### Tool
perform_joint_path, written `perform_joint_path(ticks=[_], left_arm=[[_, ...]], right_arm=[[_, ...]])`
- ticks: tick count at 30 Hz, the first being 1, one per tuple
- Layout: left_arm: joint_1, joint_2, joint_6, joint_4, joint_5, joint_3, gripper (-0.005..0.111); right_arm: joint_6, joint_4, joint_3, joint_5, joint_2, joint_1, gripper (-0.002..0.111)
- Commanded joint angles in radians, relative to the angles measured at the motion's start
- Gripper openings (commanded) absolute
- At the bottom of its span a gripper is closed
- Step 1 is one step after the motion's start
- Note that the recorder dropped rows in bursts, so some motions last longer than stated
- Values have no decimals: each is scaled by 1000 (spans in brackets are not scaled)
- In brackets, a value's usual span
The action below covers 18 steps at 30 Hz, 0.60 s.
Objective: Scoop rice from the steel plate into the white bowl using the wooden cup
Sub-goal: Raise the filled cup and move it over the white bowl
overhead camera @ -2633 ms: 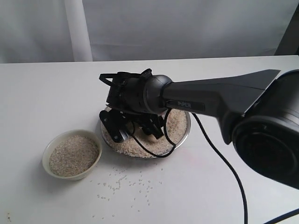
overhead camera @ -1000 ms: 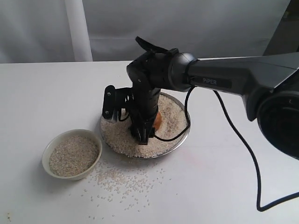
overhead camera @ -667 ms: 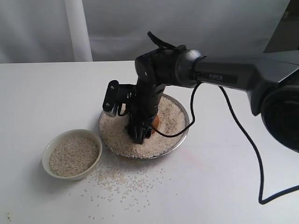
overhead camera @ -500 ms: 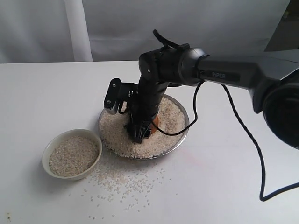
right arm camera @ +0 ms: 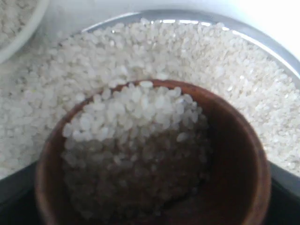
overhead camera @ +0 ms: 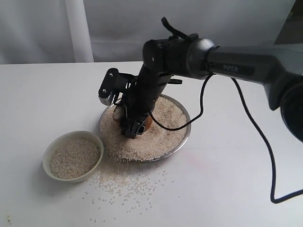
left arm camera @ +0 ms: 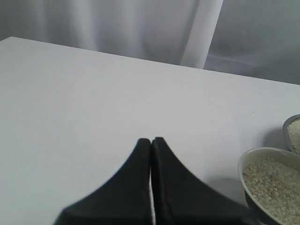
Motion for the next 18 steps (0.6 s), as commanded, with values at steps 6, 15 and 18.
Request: perform_joint_path(ticks=[6, 15, 18], left_arm=[[-6, 0, -2, -6, -6, -4, 0], [-6, 0, -2, -6, -6, -4, 0], [-6, 0, -2, -6, -6, -4, 0]], right_arm=[[-18, 46, -1, 30, -53, -27, 0], [-51, 94, -1, 32, -77, -55, 0], [-57, 92, -1, 32, -77, -55, 0]])
